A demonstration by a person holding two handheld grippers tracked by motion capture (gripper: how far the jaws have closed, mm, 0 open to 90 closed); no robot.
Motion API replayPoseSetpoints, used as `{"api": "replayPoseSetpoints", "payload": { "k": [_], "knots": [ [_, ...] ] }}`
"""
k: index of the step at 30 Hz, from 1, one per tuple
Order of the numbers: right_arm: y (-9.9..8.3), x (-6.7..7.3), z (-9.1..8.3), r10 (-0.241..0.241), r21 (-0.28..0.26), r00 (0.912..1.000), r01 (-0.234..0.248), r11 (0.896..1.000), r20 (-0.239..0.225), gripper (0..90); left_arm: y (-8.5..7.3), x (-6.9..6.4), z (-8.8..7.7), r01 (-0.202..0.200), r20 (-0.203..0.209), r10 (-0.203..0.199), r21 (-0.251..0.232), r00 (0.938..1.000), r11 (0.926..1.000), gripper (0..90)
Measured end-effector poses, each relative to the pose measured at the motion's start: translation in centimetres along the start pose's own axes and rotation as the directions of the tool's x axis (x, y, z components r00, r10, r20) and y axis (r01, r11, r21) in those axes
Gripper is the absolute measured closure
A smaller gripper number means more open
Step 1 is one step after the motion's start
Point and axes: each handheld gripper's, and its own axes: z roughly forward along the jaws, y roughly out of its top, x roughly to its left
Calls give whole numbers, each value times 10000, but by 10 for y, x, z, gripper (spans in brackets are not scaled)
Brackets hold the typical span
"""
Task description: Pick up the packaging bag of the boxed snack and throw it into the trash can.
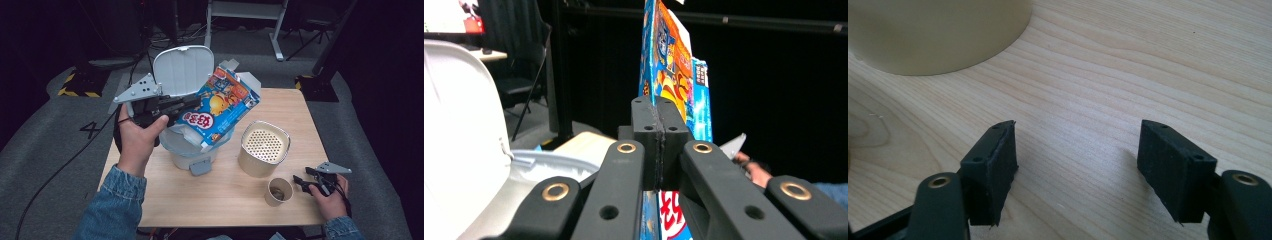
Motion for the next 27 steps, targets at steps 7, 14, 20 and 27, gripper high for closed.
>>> {"api": "replayPoseSetpoints", "payload": {
  "k": [7,14,20,27],
  "knots": [
    [0,0,0,-2,-1,10000,2,10000,0,325,10,3,-2,69,-269,-88,-670,9996,9977,893],
    [0,0,0,10,9,10000,-10,10000,-12,325,21,1,-3,-154,-687,69,-1245,9976,9921,893],
    [0,0,0,12,7,10000,-12,10000,-12,325,28,7,0,-153,-1100,-15,-1524,9939,9882,893],
    [0,0,0,5,6,10000,-5,10000,-4,325,32,17,6,-237,-1842,-95,-1768,9828,9840,893]
  ]
}}
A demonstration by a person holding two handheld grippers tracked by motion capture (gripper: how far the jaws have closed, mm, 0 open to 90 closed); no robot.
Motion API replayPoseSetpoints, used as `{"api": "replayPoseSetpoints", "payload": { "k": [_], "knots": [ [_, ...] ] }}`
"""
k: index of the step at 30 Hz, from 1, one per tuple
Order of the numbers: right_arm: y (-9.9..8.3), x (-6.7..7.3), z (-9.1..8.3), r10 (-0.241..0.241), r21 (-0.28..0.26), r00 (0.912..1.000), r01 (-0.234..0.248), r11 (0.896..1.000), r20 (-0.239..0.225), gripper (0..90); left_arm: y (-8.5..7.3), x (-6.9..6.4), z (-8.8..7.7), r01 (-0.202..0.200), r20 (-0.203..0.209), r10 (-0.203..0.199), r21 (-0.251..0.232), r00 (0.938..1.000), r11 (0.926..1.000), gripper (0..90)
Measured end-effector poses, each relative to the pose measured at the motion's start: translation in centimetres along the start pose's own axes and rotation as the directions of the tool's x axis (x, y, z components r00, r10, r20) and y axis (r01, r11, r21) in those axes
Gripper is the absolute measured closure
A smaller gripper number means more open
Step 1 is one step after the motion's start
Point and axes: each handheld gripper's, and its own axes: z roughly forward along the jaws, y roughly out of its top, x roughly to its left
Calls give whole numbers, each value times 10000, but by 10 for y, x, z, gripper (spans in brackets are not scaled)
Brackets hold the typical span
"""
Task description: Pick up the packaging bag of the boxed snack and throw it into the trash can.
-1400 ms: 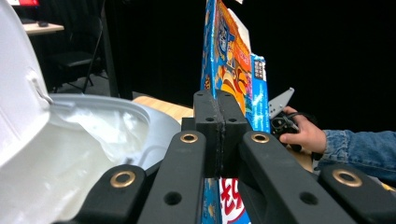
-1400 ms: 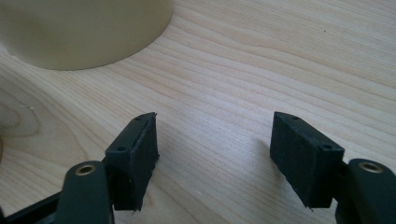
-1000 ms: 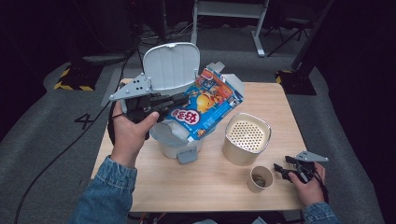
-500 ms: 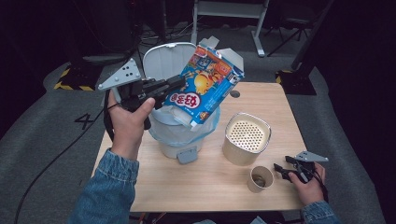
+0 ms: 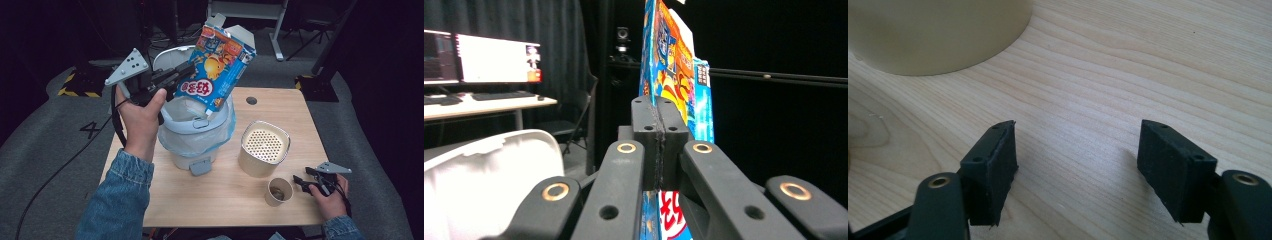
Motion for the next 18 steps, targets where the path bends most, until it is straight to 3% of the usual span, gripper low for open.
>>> {"api": "replayPoseSetpoints", "payload": {
  "k": [6,18],
  "knots": [
    [0,0,0,-7,-6,10000,7,10000,7,325,-4,13,8,-83,-629,85,34,9980,10000,893],
    [0,0,0,-10,-7,10000,10,10000,10,325,-21,25,22,160,-1035,-99,583,9946,9982,892]
  ]
}}
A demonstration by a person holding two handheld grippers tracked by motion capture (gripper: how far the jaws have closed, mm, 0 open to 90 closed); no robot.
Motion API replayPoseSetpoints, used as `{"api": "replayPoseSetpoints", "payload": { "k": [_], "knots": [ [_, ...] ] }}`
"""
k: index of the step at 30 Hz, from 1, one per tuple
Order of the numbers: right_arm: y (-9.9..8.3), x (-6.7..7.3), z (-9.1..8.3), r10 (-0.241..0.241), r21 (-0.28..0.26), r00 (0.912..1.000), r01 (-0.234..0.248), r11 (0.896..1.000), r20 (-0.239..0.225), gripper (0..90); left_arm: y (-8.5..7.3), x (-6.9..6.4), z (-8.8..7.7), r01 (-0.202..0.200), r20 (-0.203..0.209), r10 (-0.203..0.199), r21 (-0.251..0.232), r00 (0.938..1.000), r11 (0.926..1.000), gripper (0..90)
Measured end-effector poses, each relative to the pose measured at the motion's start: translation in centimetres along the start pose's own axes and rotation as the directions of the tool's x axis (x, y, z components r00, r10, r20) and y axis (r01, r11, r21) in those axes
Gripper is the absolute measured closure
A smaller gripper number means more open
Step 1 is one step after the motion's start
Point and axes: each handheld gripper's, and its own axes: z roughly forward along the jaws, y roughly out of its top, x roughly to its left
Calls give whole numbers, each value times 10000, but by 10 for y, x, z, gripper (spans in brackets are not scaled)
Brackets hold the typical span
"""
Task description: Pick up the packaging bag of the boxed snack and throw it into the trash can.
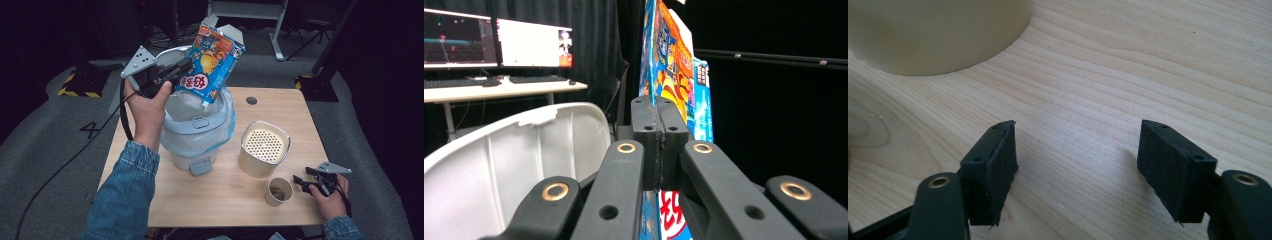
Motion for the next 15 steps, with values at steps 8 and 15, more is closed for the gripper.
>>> {"api": "replayPoseSetpoints", "payload": {
  "k": [8,15],
  "knots": [
    [0,0,0,-5,-1,10000,5,10000,0,325,-9,0,4,4,-69,-1,408,10000,9992,892],
    [0,0,0,-4,2,10000,4,10000,18,325,-16,-2,6,129,10,-130,538,9999,9985,890]
  ]
}}
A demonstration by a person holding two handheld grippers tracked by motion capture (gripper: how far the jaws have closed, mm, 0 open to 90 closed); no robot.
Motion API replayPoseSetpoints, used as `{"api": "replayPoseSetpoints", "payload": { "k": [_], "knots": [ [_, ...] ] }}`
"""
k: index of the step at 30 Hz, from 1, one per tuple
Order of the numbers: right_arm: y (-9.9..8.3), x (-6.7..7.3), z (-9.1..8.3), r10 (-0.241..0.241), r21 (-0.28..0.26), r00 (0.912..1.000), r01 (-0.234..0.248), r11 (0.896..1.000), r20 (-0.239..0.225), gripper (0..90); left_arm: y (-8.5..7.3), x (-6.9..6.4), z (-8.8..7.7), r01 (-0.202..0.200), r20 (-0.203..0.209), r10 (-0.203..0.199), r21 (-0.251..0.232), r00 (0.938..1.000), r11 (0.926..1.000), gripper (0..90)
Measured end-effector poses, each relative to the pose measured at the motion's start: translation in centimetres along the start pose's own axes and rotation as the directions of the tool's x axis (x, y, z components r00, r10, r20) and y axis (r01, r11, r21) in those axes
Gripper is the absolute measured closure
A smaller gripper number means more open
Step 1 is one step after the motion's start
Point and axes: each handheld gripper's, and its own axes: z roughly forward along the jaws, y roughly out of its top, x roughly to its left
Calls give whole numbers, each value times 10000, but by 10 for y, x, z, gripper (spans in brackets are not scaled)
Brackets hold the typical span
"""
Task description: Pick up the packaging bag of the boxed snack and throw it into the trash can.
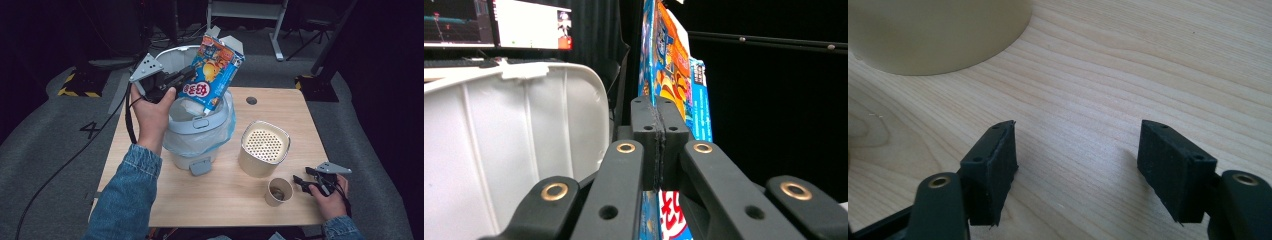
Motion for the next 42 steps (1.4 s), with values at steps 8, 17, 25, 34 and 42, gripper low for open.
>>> {"api": "replayPoseSetpoints", "payload": {
  "k": [8,17,25,34,42],
  "knots": [
    [0,0,0,4,2,10000,-4,10000,-3,324,-2,0,1,33,-185,-32,27,9998,10000,890],
    [0,0,0,10,5,10000,-10,10000,-10,324,-3,4,6,-114,-638,117,41,9979,9999,889],
    [0,0,0,2,1,10000,-2,10000,-5,325,-7,0,8,-483,-845,513,365,9951,9982,886],
    [0,0,0,4,2,10000,-4,10000,-6,325,-8,-2,7,-629,-831,730,1191,9939,9909,888],
    [0,0,0,6,3,10000,-6,10000,-6,325,-10,-6,7,-540,-544,634,1588,9965,9858,873]
  ]
}}
